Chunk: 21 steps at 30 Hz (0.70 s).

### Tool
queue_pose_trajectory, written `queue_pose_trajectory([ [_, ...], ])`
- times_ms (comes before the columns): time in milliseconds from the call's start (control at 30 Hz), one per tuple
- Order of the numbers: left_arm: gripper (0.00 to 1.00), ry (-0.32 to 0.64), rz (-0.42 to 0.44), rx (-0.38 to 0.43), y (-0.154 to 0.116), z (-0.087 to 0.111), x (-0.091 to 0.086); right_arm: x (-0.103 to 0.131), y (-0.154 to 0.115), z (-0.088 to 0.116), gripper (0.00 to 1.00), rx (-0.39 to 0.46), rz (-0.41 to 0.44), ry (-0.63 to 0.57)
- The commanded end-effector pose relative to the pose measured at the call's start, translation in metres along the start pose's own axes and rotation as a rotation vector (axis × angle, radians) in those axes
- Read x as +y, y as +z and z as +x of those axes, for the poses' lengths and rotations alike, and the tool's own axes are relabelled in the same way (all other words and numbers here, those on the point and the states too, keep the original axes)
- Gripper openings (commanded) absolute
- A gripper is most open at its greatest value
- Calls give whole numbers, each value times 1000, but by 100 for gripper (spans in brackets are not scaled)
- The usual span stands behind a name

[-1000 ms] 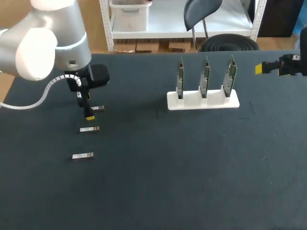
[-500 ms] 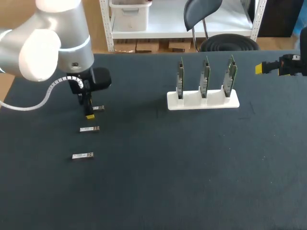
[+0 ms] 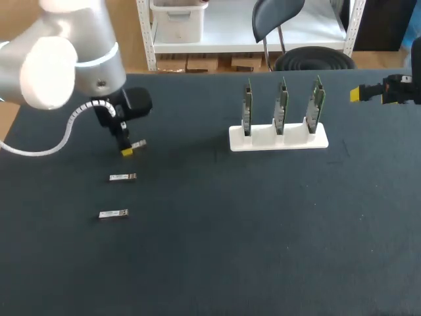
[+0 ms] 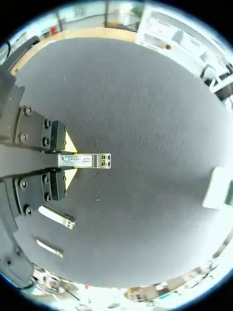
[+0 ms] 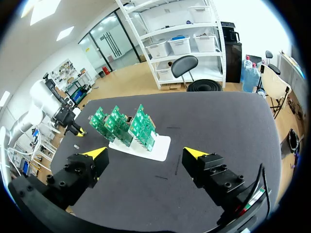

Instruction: Pick up the optical module with the left hand, and insert it into the network port with the right hand.

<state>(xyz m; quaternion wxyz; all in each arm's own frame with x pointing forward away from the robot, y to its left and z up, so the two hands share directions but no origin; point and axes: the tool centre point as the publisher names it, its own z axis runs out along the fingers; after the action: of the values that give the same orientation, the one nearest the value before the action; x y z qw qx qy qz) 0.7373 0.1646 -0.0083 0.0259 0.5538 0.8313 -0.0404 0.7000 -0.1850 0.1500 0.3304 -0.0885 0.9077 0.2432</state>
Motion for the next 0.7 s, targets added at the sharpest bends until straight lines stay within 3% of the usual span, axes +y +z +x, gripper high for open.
queue_pose_trajectory([
  [33, 0, -112, 14, -108, -16, 1, 14, 0, 0, 0, 100, 0, 0, 0],
  [167, 0, -300, 12, -253, -41, -10, 34, 0, 0, 0, 100, 0, 0, 0],
  [367, 0, -462, -24, -533, -105, -37, 57, 0, 0, 0, 100, 0, 0, 0],
  [533, 0, -510, -28, -766, -157, -59, 59, 0, 0, 0, 100, 0, 0, 0],
  [700, 0, -469, 32, -980, -196, -80, 44, 0, 0, 0, 100, 0, 0, 0],
])
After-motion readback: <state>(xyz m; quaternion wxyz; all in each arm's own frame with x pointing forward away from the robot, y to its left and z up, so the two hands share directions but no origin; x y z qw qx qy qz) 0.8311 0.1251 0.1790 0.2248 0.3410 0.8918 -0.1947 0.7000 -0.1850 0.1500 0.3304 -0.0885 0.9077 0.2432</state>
